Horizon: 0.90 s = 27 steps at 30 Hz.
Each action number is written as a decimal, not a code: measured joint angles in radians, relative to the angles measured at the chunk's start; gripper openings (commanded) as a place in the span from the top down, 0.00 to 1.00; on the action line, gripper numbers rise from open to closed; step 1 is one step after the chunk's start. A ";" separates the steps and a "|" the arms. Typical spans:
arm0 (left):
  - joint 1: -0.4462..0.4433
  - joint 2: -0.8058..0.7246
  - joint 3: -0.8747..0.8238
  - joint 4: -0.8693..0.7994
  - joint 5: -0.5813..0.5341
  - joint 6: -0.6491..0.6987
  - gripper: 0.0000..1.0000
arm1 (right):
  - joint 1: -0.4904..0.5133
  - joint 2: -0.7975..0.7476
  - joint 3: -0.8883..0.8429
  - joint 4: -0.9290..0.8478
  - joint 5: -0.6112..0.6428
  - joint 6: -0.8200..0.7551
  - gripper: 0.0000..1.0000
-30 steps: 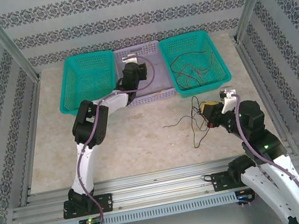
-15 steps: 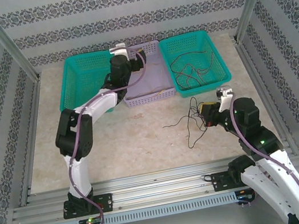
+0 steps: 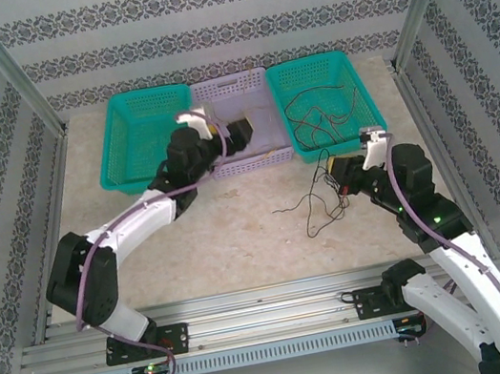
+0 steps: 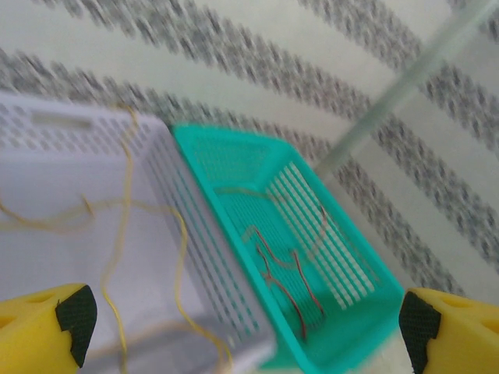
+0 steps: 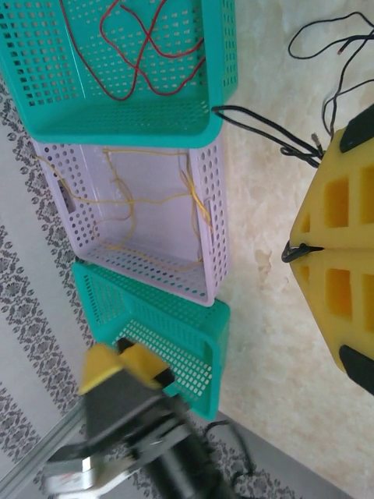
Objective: Untangle the cables
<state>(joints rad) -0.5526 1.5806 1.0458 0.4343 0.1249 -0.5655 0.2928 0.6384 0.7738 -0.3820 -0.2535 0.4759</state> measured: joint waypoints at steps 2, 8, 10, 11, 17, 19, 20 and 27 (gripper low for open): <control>-0.054 -0.010 -0.043 -0.001 0.025 0.000 0.00 | 0.000 0.004 0.005 0.006 -0.021 0.014 1.00; -0.169 -0.012 -0.181 0.041 0.141 -0.021 0.05 | 0.000 -0.007 0.030 0.021 -0.076 0.047 1.00; -0.194 -0.011 -0.231 0.075 0.180 -0.031 0.05 | 0.000 -0.010 0.037 0.021 -0.089 0.053 1.00; -0.205 -0.011 -0.247 0.087 0.194 -0.035 0.05 | 0.000 -0.013 0.041 0.020 -0.093 0.054 1.00; -0.268 -0.011 -0.304 0.168 0.277 -0.049 0.03 | 0.000 -0.014 0.047 0.021 -0.105 0.073 1.00; -0.280 -0.011 -0.309 0.186 0.302 -0.049 0.03 | 0.000 -0.013 0.047 0.021 -0.105 0.076 1.00; -0.285 -0.011 -0.309 0.191 0.311 -0.049 0.02 | 0.000 -0.013 0.047 0.021 -0.105 0.076 1.00; -0.306 -0.011 -0.327 0.218 0.350 -0.049 0.00 | 0.000 0.000 0.047 0.021 -0.106 0.076 1.00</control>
<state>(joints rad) -0.8585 1.5696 0.7193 0.6521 0.4747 -0.6147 0.2928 0.6380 0.8211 -0.3611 -0.3592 0.5522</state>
